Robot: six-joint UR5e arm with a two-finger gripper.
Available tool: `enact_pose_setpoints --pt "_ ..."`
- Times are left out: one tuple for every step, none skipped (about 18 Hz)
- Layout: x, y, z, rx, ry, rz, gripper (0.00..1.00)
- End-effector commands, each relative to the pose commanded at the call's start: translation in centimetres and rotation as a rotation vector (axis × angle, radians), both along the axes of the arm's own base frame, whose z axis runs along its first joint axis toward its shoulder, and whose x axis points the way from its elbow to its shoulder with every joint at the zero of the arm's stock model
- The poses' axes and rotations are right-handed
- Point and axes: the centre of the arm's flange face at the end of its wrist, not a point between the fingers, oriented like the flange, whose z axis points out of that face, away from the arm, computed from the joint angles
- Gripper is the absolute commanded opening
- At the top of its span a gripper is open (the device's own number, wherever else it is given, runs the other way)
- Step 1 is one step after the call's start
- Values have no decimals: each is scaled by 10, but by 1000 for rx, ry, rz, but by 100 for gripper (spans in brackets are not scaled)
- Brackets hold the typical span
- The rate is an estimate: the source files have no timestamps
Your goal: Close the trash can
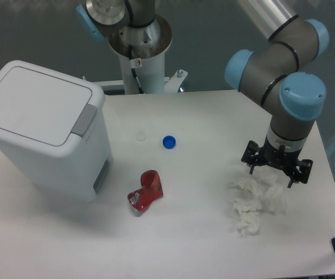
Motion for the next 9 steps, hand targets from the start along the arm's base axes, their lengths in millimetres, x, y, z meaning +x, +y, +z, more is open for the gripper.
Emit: enact_pose_setpoints --pt "-2 -4 1 -5 -10 -25 100" --pt "-4 -4 1 -7 -7 -53 100" --pt "-5 -4 1 -9 -5 -75 100" --pt "-7 -5 -5 -12 -8 -81 100" --pt "-11 -4 -11 -14 4 -82 100" --pt "-17 -6 -16 -9 24 -76 100" --pt "-19 -8 -18 -7 32 -71 100" --pt "-19 -9 -18 -8 31 -71 100" --pt "-17 -9 -18 -8 29 -71 100"
